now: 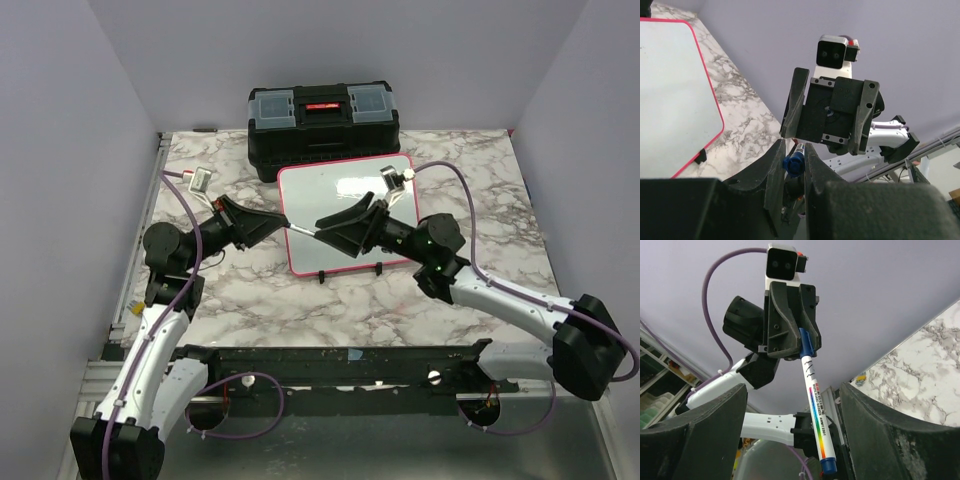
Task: Write a sentence on the whiteboard
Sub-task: Open the pen cap from the whiteboard marker.
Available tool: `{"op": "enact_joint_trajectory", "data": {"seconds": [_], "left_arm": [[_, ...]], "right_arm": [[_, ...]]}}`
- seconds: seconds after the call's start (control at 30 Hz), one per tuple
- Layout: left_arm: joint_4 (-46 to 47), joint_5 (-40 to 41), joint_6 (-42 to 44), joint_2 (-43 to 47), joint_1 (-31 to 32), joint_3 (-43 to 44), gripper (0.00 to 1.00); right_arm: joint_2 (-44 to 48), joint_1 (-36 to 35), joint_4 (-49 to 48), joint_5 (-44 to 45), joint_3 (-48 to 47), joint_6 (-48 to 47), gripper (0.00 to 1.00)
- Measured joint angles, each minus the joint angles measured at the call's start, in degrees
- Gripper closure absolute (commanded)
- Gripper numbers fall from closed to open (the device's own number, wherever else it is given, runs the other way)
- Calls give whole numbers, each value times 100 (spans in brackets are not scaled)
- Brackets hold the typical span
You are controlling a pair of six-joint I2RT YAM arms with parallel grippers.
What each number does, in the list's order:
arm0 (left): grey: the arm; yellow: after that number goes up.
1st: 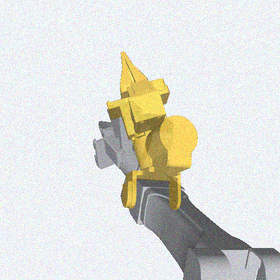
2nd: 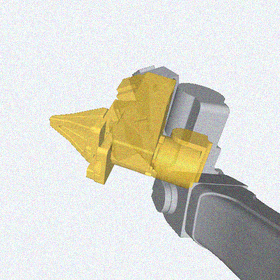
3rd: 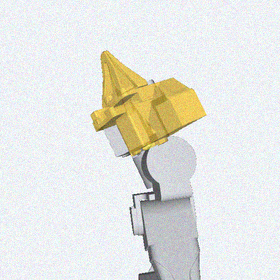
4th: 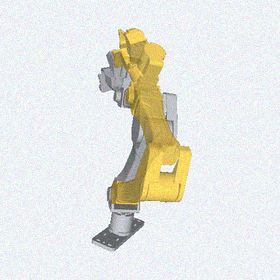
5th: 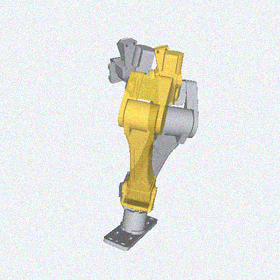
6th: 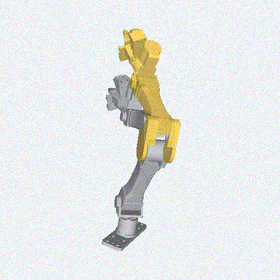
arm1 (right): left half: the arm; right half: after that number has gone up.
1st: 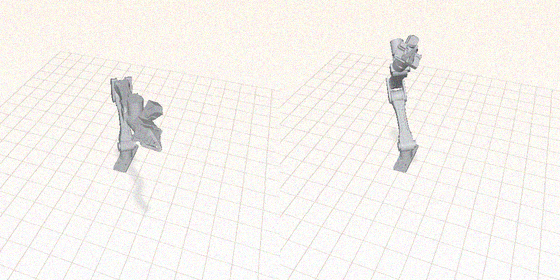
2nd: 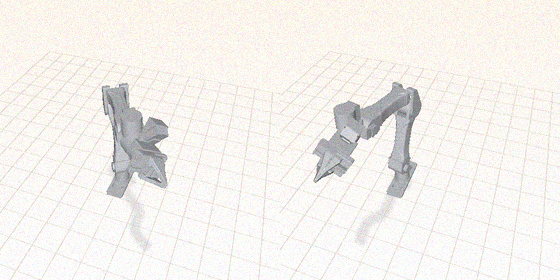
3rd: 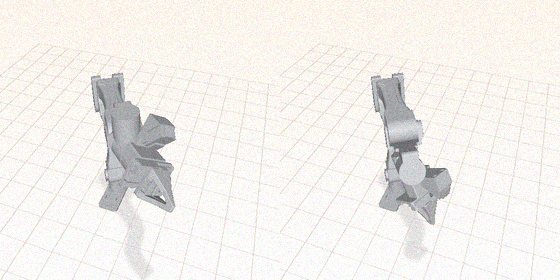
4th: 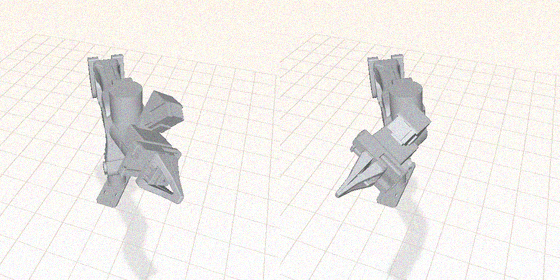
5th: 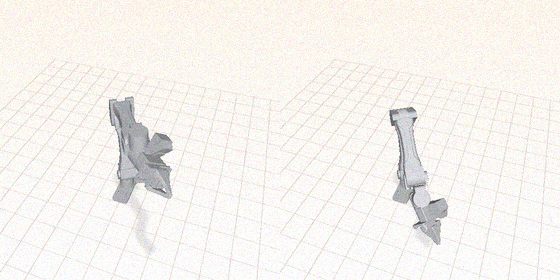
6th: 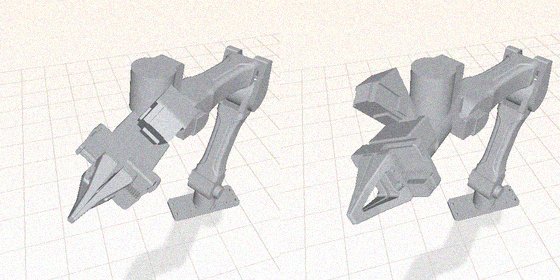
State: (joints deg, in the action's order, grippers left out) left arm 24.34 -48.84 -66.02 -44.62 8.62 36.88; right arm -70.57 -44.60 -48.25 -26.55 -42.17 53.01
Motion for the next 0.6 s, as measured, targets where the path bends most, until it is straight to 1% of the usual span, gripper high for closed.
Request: {"op": "enact_joint_trajectory", "data": {"seconds": [0.17, 0.3, 0.37, 0.5, 0.6], "left_arm": [[487, 240, -299, -11, 0, -195, 100], [807, 415, -492, -85, 2, -271, 100], [1010, 514, -570, -129, 17, -330, 100], [1211, 643, -667, -225, 98, -382, 100], [1386, 710, -728, -308, 170, -402, 100]], "right_arm": [[-262, 4, -308, -85, -79, 166, 38], [-404, 7, -407, -142, -92, 256, 42], [-485, 7, -457, -164, -151, 291, 47], [-590, 7, -498, -181, -293, 308, 52], [-667, 11, -549, -188, -363, 315, 58]]}}
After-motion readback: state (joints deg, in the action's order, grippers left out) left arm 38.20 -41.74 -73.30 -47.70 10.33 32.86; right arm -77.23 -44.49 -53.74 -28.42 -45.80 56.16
